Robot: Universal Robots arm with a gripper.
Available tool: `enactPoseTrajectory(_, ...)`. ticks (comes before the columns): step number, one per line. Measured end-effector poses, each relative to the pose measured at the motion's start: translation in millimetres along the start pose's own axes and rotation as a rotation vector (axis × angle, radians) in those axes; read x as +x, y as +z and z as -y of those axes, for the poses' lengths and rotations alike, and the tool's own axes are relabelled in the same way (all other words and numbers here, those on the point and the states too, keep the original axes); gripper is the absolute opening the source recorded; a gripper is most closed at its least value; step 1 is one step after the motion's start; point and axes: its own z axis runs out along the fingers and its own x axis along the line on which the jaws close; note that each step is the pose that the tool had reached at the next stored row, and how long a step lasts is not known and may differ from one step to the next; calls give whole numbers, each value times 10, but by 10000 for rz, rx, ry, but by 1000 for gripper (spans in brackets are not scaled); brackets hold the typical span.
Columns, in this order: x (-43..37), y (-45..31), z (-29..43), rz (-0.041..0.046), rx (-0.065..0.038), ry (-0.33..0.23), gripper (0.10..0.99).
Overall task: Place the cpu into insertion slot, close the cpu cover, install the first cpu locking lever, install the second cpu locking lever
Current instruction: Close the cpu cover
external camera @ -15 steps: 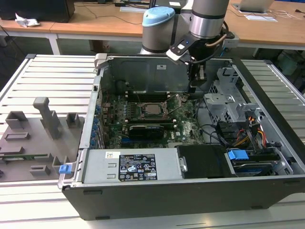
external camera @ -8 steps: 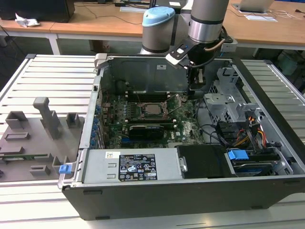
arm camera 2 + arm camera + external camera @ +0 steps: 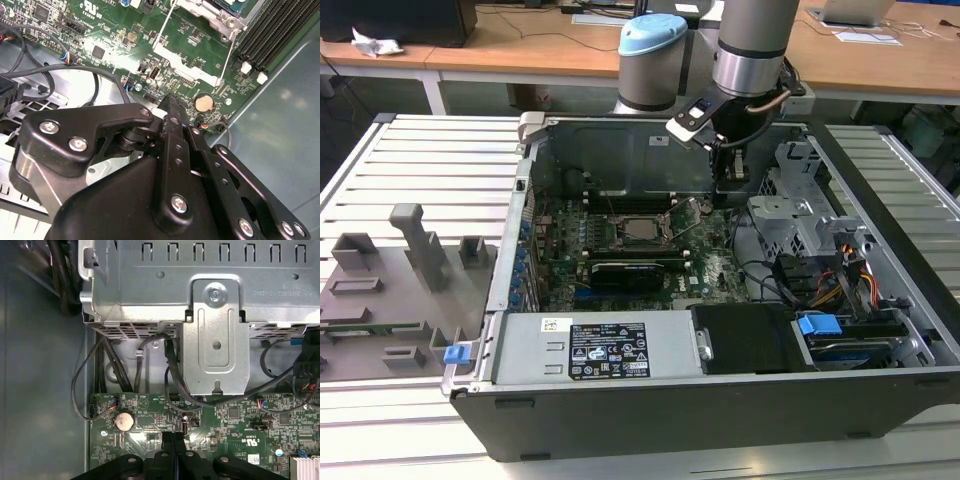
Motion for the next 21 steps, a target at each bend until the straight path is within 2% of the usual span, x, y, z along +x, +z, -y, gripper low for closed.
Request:
enactPoseTrajectory(9,0,16,0,1,0,-2,106)
enactPoseTrajectory(12,0,29,23,0,0,0,106)
enactPoseTrajectory(14,0,50,37,-1,0,-1,106)
enactPoseTrajectory(17,2,128,44,1,7,1,106)
enactPoseTrajectory(21,-12,165,65,1,11,-1,106)
